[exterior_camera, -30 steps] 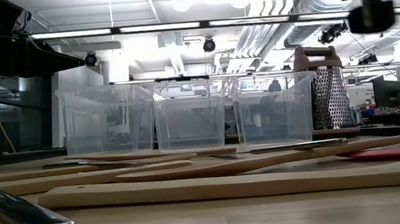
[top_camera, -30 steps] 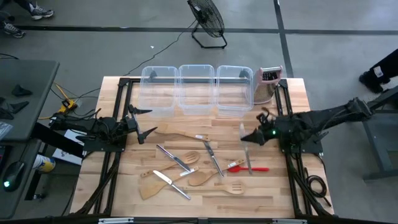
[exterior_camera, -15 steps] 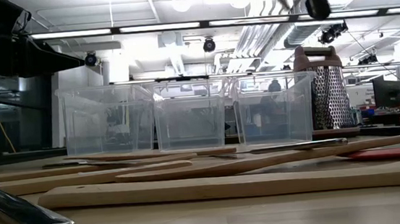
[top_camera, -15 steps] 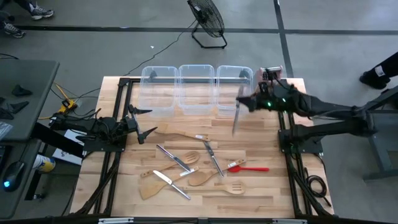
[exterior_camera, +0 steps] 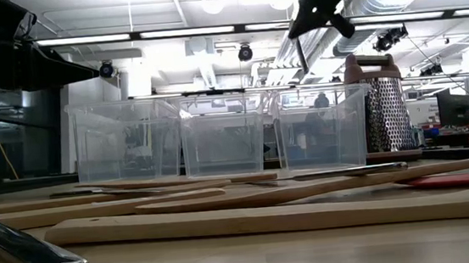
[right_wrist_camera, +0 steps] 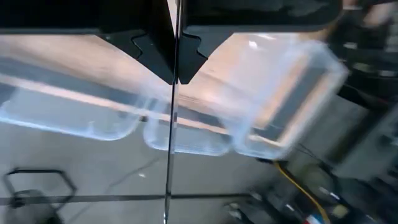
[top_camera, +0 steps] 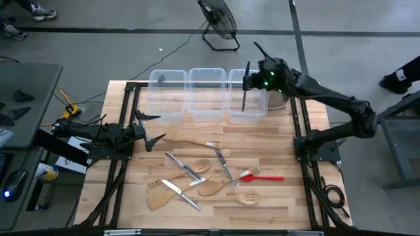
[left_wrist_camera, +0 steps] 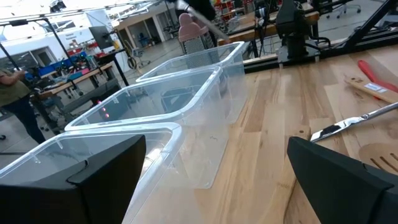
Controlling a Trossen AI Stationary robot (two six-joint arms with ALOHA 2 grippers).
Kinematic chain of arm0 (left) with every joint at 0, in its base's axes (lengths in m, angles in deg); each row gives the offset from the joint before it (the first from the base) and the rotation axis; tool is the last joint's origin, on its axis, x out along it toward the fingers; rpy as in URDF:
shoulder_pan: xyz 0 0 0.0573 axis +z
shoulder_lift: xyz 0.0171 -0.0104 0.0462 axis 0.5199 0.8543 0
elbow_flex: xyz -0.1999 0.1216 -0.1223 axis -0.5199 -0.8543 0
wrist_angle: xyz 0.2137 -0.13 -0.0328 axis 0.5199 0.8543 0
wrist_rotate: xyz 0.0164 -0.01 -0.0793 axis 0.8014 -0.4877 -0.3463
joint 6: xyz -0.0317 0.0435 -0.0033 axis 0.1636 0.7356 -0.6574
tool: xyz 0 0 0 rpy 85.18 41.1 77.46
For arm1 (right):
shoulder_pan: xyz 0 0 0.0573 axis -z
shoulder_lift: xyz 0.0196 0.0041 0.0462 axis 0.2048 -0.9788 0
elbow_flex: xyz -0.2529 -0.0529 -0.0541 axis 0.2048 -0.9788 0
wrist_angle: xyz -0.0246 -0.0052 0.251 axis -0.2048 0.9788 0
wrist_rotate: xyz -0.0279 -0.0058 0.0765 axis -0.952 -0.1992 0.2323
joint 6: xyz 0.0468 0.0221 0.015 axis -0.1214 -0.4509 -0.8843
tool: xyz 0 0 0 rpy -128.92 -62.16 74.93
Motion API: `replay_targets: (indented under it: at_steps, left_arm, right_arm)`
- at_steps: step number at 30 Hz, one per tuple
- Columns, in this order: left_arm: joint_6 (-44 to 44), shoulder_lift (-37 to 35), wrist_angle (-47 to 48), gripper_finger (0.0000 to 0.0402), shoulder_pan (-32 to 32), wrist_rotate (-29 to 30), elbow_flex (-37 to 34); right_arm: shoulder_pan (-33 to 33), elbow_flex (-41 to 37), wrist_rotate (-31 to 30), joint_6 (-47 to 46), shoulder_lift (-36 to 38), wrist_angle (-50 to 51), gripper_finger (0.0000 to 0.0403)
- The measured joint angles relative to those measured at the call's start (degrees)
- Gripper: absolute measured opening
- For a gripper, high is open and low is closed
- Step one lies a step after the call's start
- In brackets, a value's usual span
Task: Pick & Place Kitchen Items
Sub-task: Put the table knife into the right transparent bin
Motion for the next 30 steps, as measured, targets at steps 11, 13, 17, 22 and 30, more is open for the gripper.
replay_targets:
  at_steps: [11, 13, 17, 22, 30]
  left_arm:
    - [0.0, 0.0, 0.0, 0.0388, 0.0, 0.0, 0.0]
    - [0.0, 0.0, 0.0, 0.0388, 0.0, 0.0, 0.0]
    - [0.0, 0.0, 0.0, 0.0388, 0.0, 0.0, 0.0]
    - [0.0, 0.0, 0.0, 0.0388, 0.0, 0.0, 0.0]
    - [0.0, 0.0, 0.0, 0.0388, 0.0, 0.0, 0.0]
  right_arm:
    - [6.5, 15.4, 4.1, 14.5, -14.6, 18.8, 0.0003]
    - [7.2, 19.2, 5.5, 14.8, -17.8, 22.8, 0.0003]
    - [8.4, 24.7, 7.8, 15.0, -23.6, 29.7, 0.0003]
    - [9.2, 25.6, 8.0, 16.3, -28.3, 32.4, 0.0003]
    - [9.9, 25.7, 8.5, 17.1, -32.8, 32.8, 0.0003]
